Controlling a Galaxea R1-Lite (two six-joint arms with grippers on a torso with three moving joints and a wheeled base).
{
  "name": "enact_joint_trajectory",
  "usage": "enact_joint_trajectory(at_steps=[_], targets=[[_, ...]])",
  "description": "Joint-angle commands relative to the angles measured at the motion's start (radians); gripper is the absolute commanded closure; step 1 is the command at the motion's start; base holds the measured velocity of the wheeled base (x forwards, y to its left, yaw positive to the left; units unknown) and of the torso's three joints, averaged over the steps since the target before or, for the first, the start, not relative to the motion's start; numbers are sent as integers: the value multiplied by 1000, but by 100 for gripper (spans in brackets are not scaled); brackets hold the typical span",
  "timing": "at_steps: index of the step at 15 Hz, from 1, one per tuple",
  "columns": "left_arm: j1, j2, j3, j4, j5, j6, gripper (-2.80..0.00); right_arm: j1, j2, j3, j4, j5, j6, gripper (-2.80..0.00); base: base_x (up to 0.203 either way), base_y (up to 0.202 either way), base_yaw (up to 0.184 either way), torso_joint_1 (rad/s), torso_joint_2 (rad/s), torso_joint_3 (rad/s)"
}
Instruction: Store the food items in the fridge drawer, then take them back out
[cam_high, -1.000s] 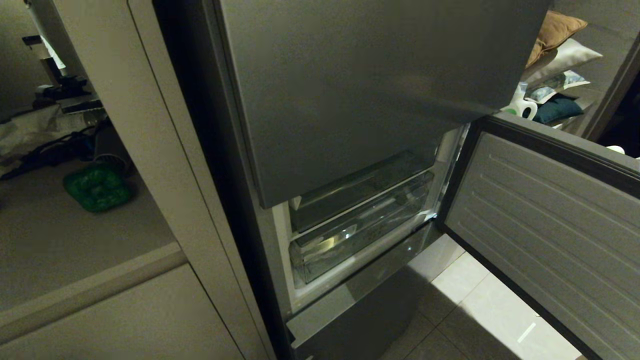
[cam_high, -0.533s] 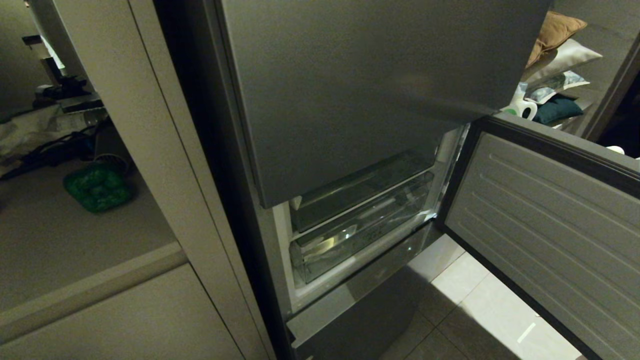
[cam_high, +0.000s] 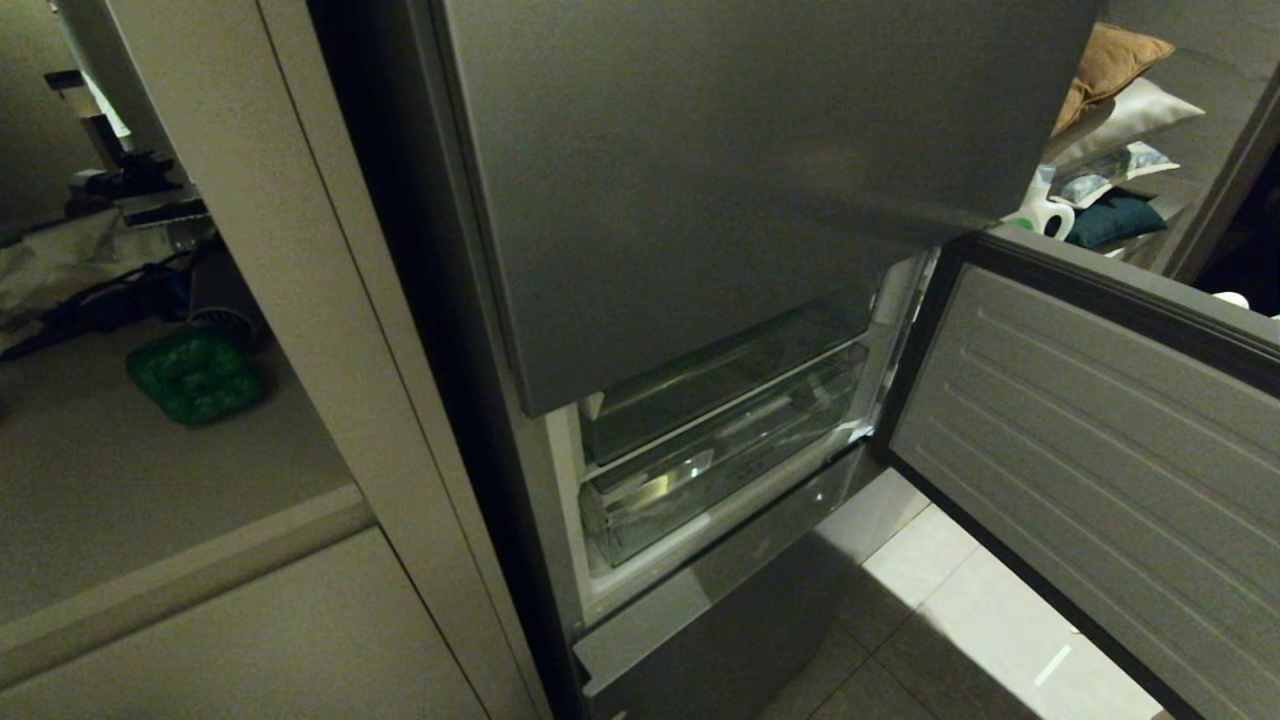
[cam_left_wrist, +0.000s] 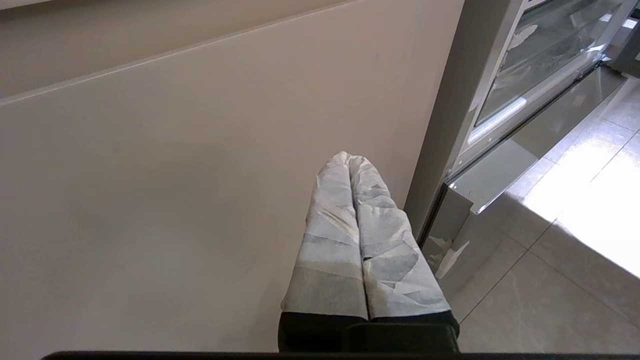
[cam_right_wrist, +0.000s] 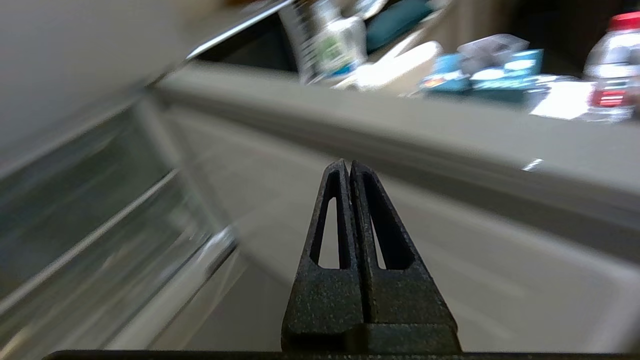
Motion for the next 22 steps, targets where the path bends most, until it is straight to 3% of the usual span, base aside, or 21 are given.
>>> enact_joint_trajectory(at_steps=[1, 3, 4, 6, 8, 10, 16, 22], targets=[[0, 2, 0, 0, 0, 0, 0, 316, -63, 11, 73, -228, -72, 0, 0, 0, 0, 0, 0, 0], [0, 2, 0, 0, 0, 0, 0, 587, -171, 35, 218, -409, -147, 0, 0, 0, 0, 0, 0, 0], [-1, 2, 0, 0, 0, 0, 0, 671, -261, 55, 312, -467, -184, 0, 0, 0, 0, 0, 0, 0], [0, 2, 0, 0, 0, 0, 0, 745, -376, 113, 470, -540, -256, 0, 0, 0, 0, 0, 0, 0], [0, 2, 0, 0, 0, 0, 0, 786, -387, 241, 505, -545, -346, 0, 0, 0, 0, 0, 0, 0], [0, 2, 0, 0, 0, 0, 0, 891, -396, 315, 515, -528, -404, 0, 0, 0, 0, 0, 0, 0], [0, 2, 0, 0, 0, 0, 0, 935, -666, 341, 492, -508, -416, 0, 0, 0, 0, 0, 0, 0], [0, 2, 0, 0, 0, 0, 0, 939, -668, 351, 465, -508, -403, 0, 0, 0, 0, 0, 0, 0]])
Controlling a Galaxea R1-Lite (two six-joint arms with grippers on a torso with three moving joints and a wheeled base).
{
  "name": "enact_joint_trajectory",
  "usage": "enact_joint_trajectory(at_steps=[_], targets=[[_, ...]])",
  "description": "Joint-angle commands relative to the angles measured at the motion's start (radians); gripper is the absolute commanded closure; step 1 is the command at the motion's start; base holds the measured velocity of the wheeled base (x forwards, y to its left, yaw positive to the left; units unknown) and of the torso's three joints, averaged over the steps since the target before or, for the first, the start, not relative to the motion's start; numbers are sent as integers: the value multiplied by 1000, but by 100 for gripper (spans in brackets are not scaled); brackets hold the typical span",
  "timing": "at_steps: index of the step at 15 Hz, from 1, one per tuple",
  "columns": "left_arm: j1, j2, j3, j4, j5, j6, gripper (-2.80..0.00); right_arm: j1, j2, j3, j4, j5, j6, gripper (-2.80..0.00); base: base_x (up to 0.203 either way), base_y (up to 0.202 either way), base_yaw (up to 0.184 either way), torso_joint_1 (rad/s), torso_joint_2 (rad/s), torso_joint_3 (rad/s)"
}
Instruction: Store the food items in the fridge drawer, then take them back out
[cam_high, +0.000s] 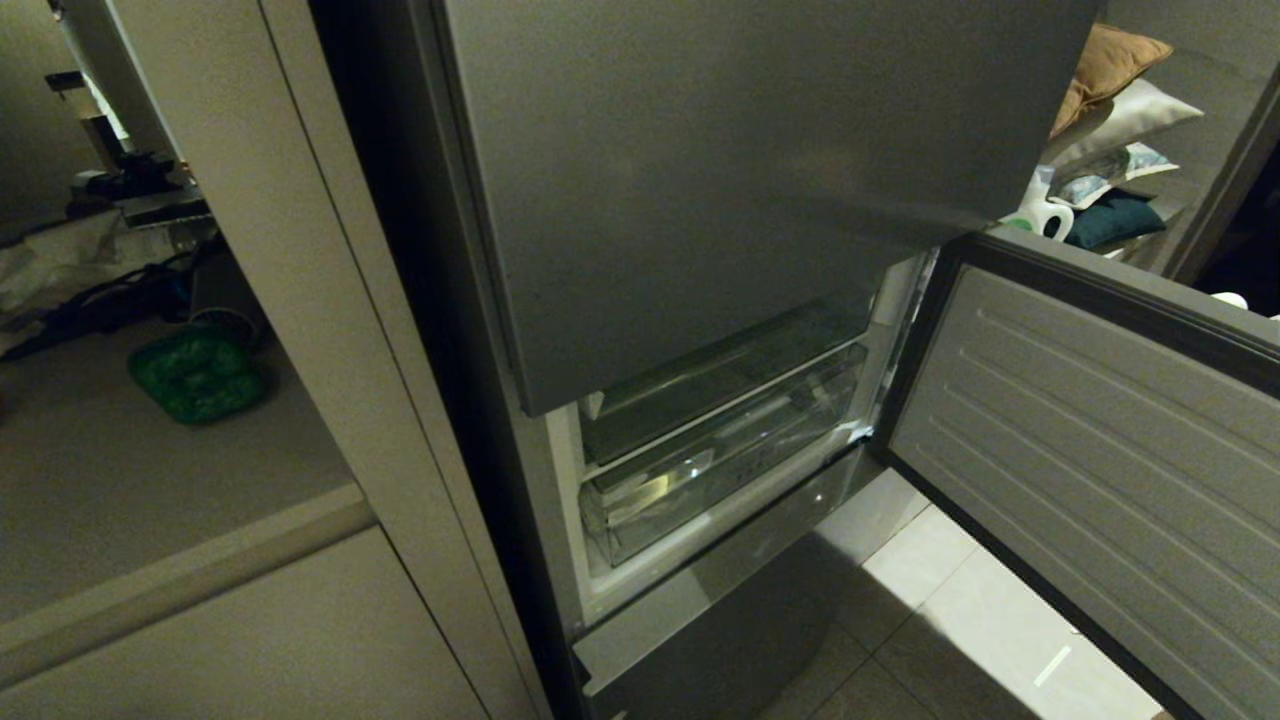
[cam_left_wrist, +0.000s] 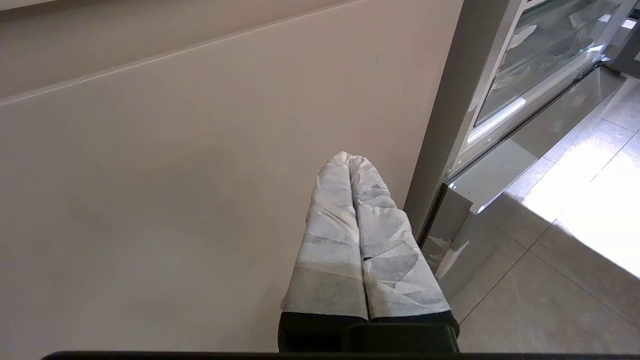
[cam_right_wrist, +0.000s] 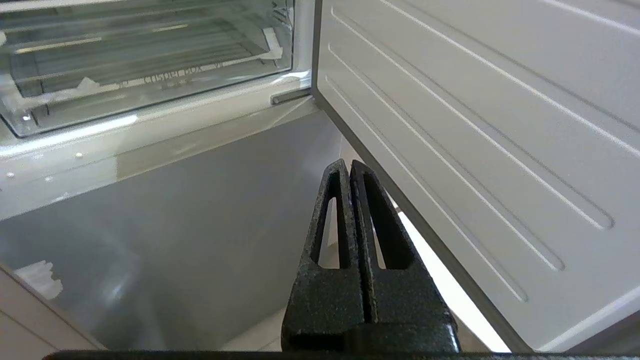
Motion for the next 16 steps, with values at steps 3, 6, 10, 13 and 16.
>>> enact_joint_trajectory(at_steps=[3, 6, 10, 13, 16], targets=[[1, 2, 0, 0, 0, -1, 0, 0, -8, 25, -8, 0, 5, 0, 0, 0, 0, 0, 0, 0], [0, 2, 0, 0, 0, -1, 0, 0, -8, 25, -8, 0, 13, 0, 0, 0, 0, 0, 0, 0], [1, 2, 0, 0, 0, -1, 0, 0, -8, 25, -8, -2, 22, 0, 0, 0, 0, 0, 0, 0], [1, 2, 0, 0, 0, -1, 0, 0, -8, 24, -8, -3, 23, 0, -110, 0, 0, 3, 1, 0], [1, 2, 0, 0, 0, -1, 0, 0, -8, 23, -8, -3, 29, 0, -198, 0, -1, -4, 0, 5]])
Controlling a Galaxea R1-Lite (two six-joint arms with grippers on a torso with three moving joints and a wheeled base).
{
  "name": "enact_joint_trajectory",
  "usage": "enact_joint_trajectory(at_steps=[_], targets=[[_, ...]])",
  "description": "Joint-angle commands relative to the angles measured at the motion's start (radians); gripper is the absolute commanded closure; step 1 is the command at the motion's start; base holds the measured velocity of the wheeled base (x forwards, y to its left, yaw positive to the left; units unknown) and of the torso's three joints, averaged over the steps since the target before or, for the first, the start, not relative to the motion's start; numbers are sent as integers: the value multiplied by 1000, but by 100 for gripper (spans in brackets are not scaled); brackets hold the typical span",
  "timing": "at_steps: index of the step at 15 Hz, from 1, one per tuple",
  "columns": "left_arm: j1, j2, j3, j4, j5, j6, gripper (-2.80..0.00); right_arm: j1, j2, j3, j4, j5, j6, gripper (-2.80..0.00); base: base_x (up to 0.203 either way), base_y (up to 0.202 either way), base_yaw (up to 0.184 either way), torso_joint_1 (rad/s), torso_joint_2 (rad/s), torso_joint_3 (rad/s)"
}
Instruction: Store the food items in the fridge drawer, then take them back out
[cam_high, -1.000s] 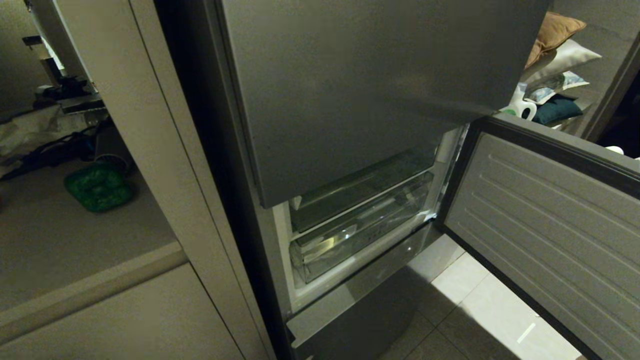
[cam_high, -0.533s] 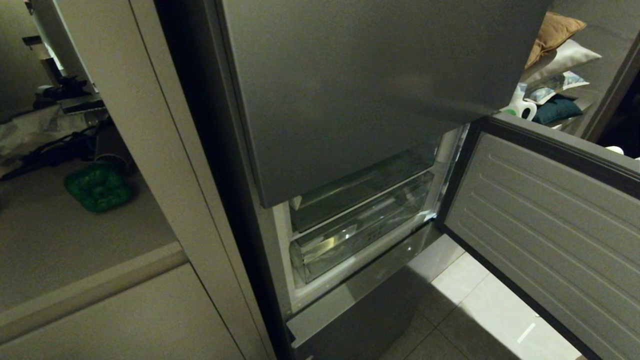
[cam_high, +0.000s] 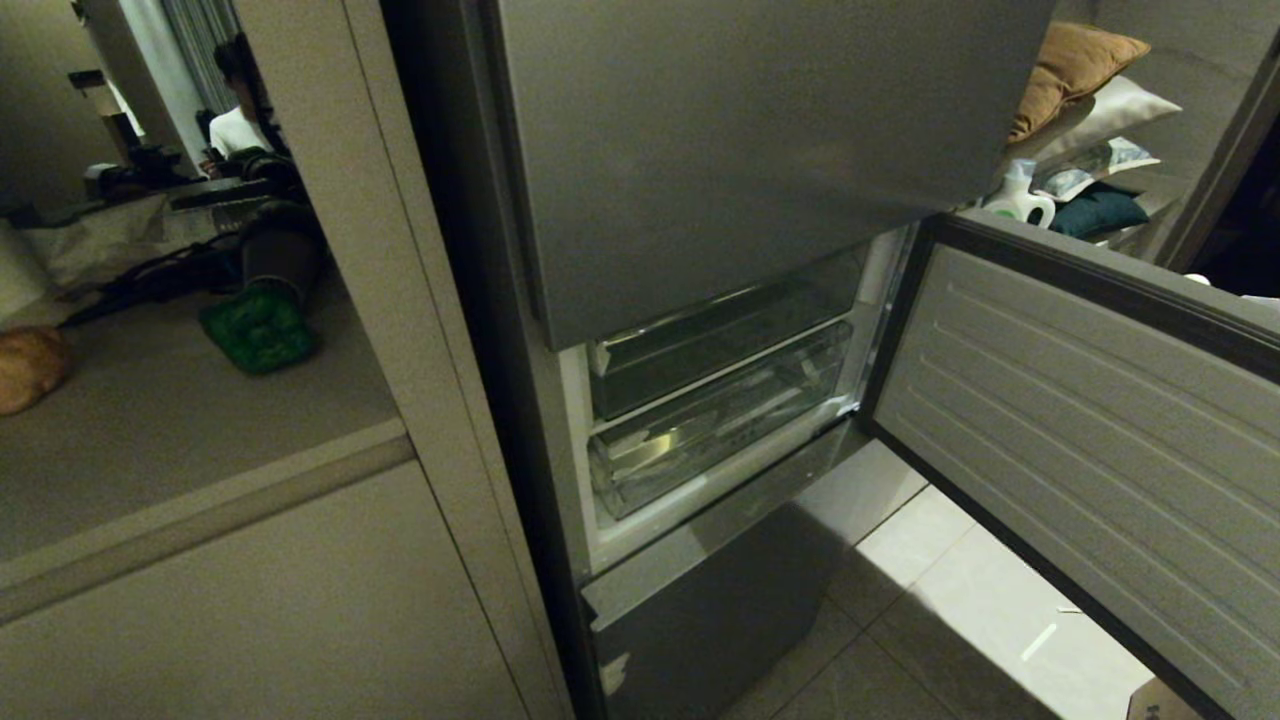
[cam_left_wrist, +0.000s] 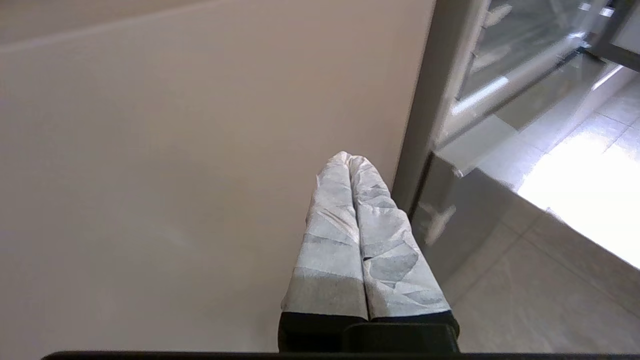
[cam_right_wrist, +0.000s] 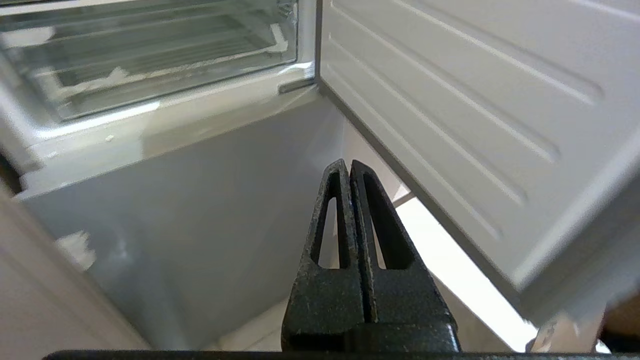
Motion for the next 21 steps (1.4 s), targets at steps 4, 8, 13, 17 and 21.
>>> enact_joint_trajectory(at_steps=[4, 8, 13, 17, 21], targets=[[0, 2, 0, 0, 0, 0, 0, 0, -2, 23, 0, -2, 11, 0, -196, 0, 3, 1, 2, 3], [0, 2, 0, 0, 0, 0, 0, 0, -2, 23, 0, -2, 14, 0, -132, 0, 1, -1, 0, 1], [-1, 2, 0, 0, 0, 0, 0, 0, -2, 17, 8, -5, 10, 0, 0, 0, 0, 5, 2, -1], [0, 2, 0, 0, 0, 0, 0, -1, 33, -214, 151, -104, 144, 0, 0, 0, 0, 0, 0, 0], [0, 2, 0, 0, 0, 1, 0, -19, 216, -481, 328, -203, 302, 0, 0, 0, 0, 0, 0, 0]])
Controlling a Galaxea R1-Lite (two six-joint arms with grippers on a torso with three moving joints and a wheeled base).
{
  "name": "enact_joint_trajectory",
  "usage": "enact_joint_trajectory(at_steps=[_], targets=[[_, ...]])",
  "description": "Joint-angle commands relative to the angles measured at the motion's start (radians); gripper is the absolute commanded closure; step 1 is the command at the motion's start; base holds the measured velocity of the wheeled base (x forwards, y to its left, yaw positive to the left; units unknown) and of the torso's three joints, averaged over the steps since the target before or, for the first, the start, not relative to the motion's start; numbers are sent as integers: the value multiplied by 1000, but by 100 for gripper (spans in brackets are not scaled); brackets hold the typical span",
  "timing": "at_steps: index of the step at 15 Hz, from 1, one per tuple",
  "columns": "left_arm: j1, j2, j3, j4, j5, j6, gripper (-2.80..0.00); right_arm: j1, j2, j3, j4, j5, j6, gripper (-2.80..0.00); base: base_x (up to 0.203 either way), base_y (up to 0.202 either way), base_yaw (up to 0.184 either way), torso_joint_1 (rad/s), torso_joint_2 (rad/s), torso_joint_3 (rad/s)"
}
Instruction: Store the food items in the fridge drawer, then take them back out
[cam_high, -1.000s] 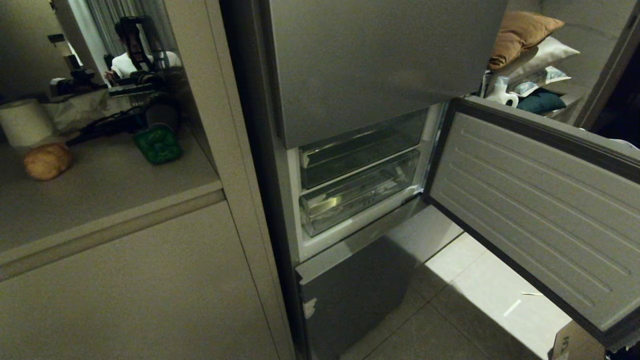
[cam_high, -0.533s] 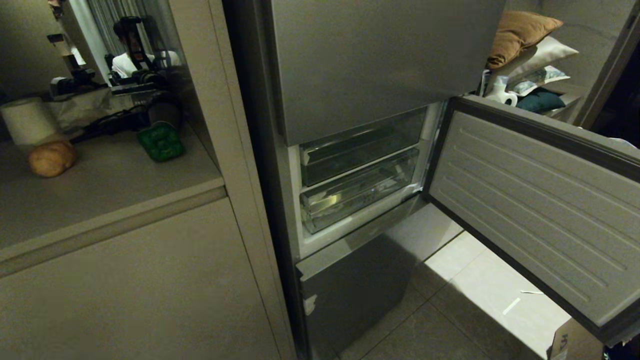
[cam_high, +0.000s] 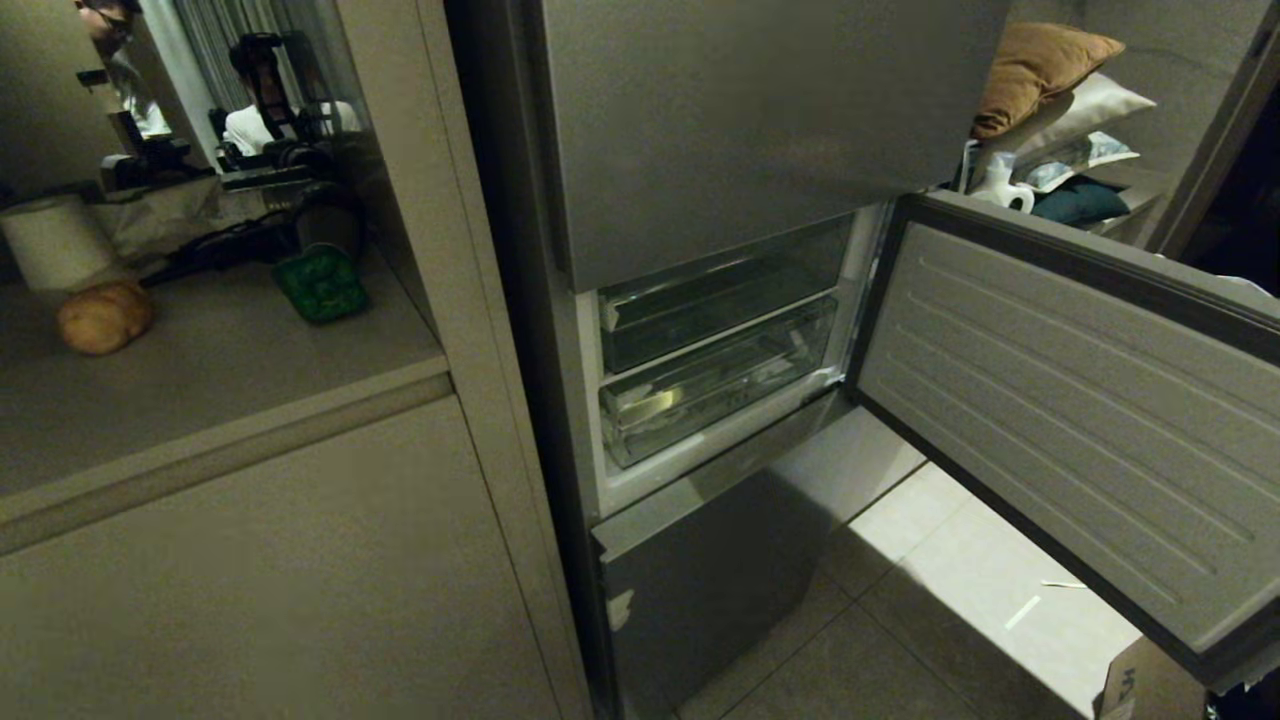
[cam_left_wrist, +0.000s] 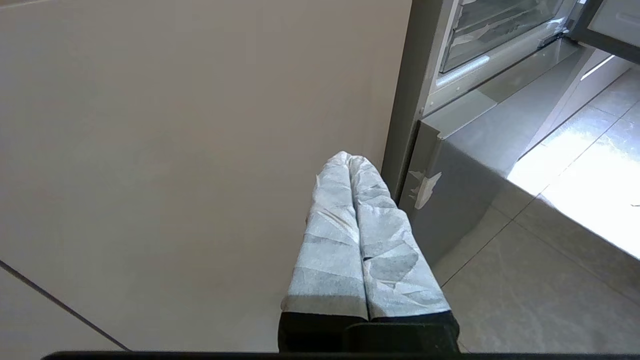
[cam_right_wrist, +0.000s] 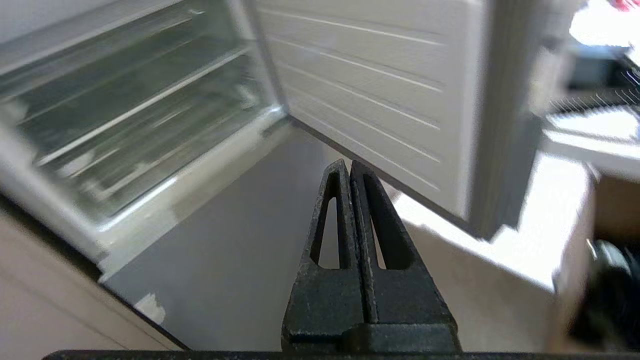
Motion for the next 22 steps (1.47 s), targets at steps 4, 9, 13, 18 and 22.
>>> enact_joint_trajectory(at_steps=[4, 9, 13, 18, 22], targets=[[0, 2, 0, -1, 0, 0, 0, -56, 371, -78, -152, -32, 46, 0, 0, 0, 0, 0, 0, 0], [0, 2, 0, -1, 0, -1, 0, -606, 585, -30, -379, 203, 78, 0, 0, 0, 0, 0, 0, 0], [1, 2, 0, -1, 0, 0, 0, -1102, 831, 43, -647, 540, 52, 0, 0, 0, 0, 0, 0, 0], [1, 2, 0, -1, 0, -1, 0, -1164, 1139, 71, -882, 653, 30, 0, 0, 0, 0, 0, 0, 0], [1, 2, 0, -1, 0, -1, 0, -1165, 1252, -1, -930, 659, 25, 0, 0, 0, 0, 0, 0, 0]])
